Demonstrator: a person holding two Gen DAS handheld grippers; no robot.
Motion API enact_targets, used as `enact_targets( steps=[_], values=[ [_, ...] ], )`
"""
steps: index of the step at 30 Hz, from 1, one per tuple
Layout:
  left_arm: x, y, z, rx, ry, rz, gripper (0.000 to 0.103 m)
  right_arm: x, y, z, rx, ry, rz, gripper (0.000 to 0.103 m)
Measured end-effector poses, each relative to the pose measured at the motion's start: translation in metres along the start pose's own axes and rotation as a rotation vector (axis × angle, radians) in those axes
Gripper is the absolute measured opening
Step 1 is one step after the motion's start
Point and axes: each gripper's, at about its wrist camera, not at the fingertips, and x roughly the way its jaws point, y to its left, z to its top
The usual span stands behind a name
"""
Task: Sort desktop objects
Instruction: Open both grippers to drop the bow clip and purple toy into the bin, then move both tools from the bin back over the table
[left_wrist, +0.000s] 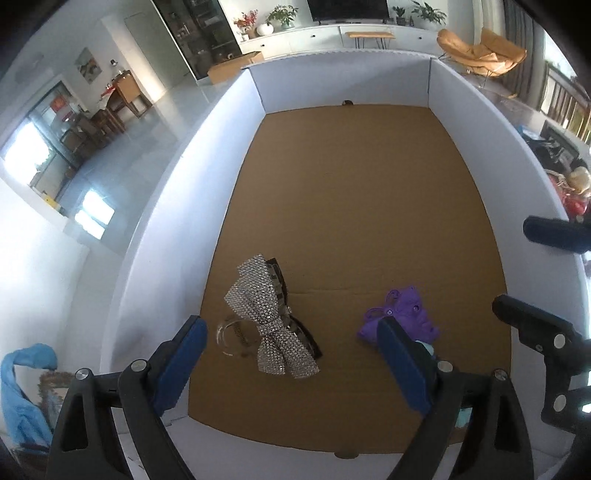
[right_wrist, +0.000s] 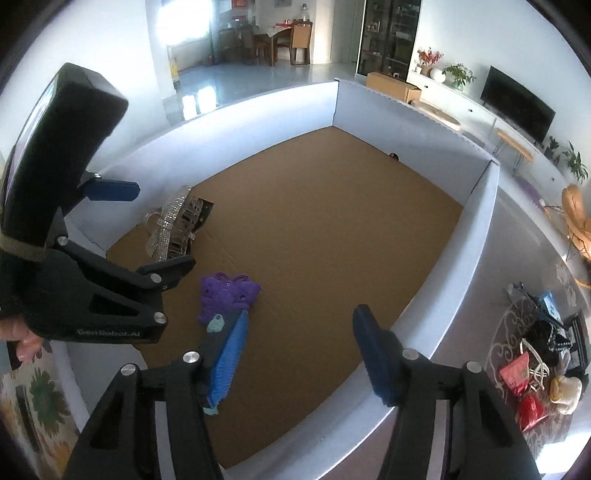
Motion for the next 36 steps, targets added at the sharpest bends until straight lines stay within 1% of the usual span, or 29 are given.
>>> enact_targets(
  steps=[4,6,7,8,9,10,11,13,14,15,17,18,19,21,23,24,26,27,29,30,32,34,35,36],
  values=[
    [-0.003,0.002,-0.001,-0.032,-0.028,-0.026,0.094,-0.005,0.002,-0.003,0.021,-0.014,-0.015,0.059],
    [-0.007,0.006,0.000,-0.061,-0.070,-0.039,0.094,-0.013,0.002,-0.002,0.045,-0.041,0.023,0.061],
    [-0.012,0.011,-0.004,-0.095,-0.110,-0.064,0.094,-0.023,-0.002,-0.003,0.072,-0.084,0.053,0.063],
    [-0.015,0.017,-0.007,-0.124,-0.137,-0.081,0.094,-0.036,-0.008,-0.005,0.098,-0.138,0.080,0.072],
    [-0.020,0.020,-0.010,-0.161,-0.165,-0.103,0.094,-0.047,-0.012,-0.008,0.115,-0.177,0.089,0.078],
    [-0.027,0.025,-0.015,-0.207,-0.196,-0.134,0.094,-0.062,-0.017,-0.012,0.129,-0.220,0.088,0.091],
    [-0.032,0.026,-0.019,-0.233,-0.215,-0.149,0.094,-0.074,-0.022,-0.015,0.138,-0.255,0.078,0.103],
    [-0.047,0.027,-0.024,-0.266,-0.264,-0.171,0.094,-0.102,-0.034,-0.030,0.150,-0.317,0.050,0.103],
    [-0.063,0.015,-0.029,-0.268,-0.294,-0.177,0.094,-0.112,-0.045,-0.040,0.157,-0.342,0.025,0.103],
    [-0.073,0.010,-0.030,-0.264,-0.317,-0.182,0.094,-0.118,-0.053,-0.050,0.168,-0.364,-0.008,0.103],
    [-0.098,-0.009,-0.028,-0.236,-0.362,-0.197,0.094,-0.128,-0.081,-0.083,0.212,-0.395,-0.097,0.103],
    [-0.109,-0.020,-0.027,-0.219,-0.382,-0.213,0.094,-0.129,-0.100,-0.103,0.239,-0.395,-0.147,0.103],
    [-0.120,-0.031,-0.025,-0.198,-0.401,-0.233,0.095,-0.127,-0.113,-0.117,0.259,-0.385,-0.186,0.103],
    [-0.142,-0.055,-0.022,-0.146,-0.431,-0.278,0.097,-0.120,-0.151,-0.156,0.319,-0.325,-0.273,0.103],
    [-0.163,-0.089,-0.021,-0.080,-0.450,-0.336,0.103,-0.108,-0.194,-0.193,0.411,-0.226,-0.295,0.103],
    [-0.173,-0.103,-0.020,-0.050,-0.457,-0.365,0.103,-0.105,-0.212,-0.208,0.453,-0.187,-0.301,0.103],
    [-0.191,-0.141,-0.016,0.022,-0.471,-0.436,0.103,-0.104,-0.242,-0.239,0.518,-0.118,-0.342,0.103],
    [-0.198,-0.160,-0.016,0.054,-0.468,-0.473,0.103,-0.103,-0.255,-0.249,0.534,-0.086,-0.368,0.103],
    [-0.208,-0.192,-0.022,0.086,-0.452,-0.540,0.103,-0.100,-0.276,-0.267,0.551,-0.035,-0.400,0.103],
    [-0.208,-0.210,-0.021,0.100,-0.427,-0.591,0.103,-0.106,-0.280,-0.277,0.551,-0.029,-0.407,0.103],
    [-0.200,-0.239,-0.023,0.112,-0.382,-0.641,0.103,-0.107,-0.294,-0.291,0.552,-0.020,-0.424,0.103],
    [-0.187,-0.271,-0.026,0.128,-0.337,-0.646,0.103,-0.101,-0.302,-0.300,0.570,-0.005,-0.426,0.103],
    [-0.179,-0.280,-0.027,0.136,-0.322,-0.637,0.103,-0.099,-0.307,-0.303,0.587,-0.002,-0.421,0.103],
    [-0.166,-0.294,-0.028,0.150,-0.303,-0.610,0.103,-0.099,-0.310,-0.307,0.611,-0.021,-0.404,0.103]
  ],
)
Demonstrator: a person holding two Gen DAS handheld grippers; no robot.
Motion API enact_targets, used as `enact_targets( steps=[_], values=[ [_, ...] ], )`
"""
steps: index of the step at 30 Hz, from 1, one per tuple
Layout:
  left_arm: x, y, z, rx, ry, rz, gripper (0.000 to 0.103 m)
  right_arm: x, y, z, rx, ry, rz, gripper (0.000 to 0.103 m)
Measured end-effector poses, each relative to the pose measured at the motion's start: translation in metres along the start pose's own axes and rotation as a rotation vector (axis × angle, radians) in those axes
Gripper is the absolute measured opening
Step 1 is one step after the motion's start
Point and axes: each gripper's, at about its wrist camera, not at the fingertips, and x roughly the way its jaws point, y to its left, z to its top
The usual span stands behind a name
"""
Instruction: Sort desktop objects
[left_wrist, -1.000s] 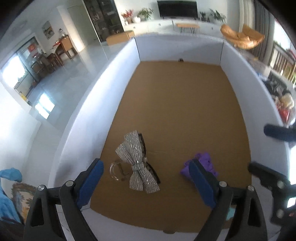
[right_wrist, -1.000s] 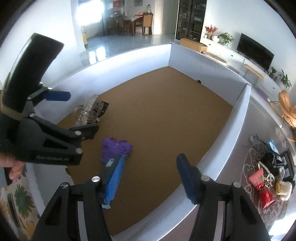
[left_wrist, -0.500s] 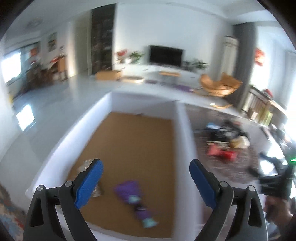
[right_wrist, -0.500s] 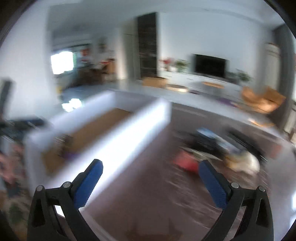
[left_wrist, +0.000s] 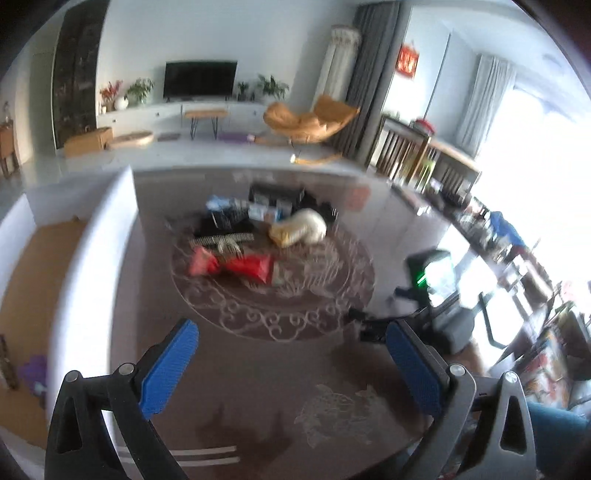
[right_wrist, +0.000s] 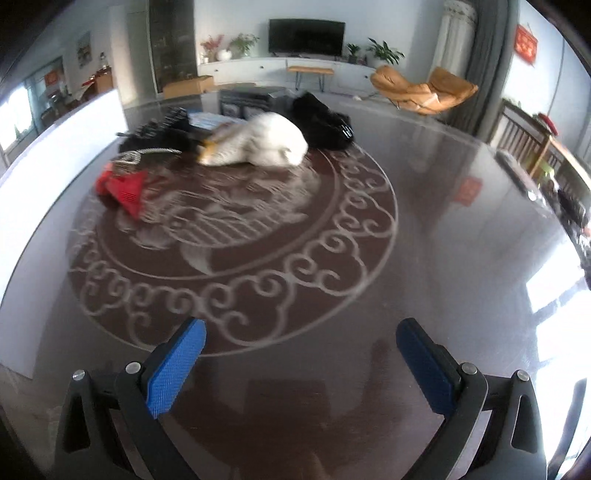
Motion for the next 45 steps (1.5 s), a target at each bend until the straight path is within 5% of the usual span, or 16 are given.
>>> enact_targets(
  steps=[7,13,23,45],
  values=[
    [0.094,-0.001,-0.017,0.030,0.128,0.153,0.103,0.003,-0.003,-0.004,0.029,0.004,-0.012,0.103],
    [0.137,0.012,-0.015,0.043,0.151,0.231,0.103,0.003,-0.003,-0.004,0.029,0.004,-0.011,0.103],
    [0.166,0.028,-0.014,0.026,0.166,0.242,0.103,0.003,-0.004,-0.004,0.030,0.005,-0.012,0.103],
    [0.159,0.030,-0.021,0.021,0.142,0.230,0.103,0.002,-0.003,-0.004,0.030,0.005,-0.012,0.103]
  ],
)
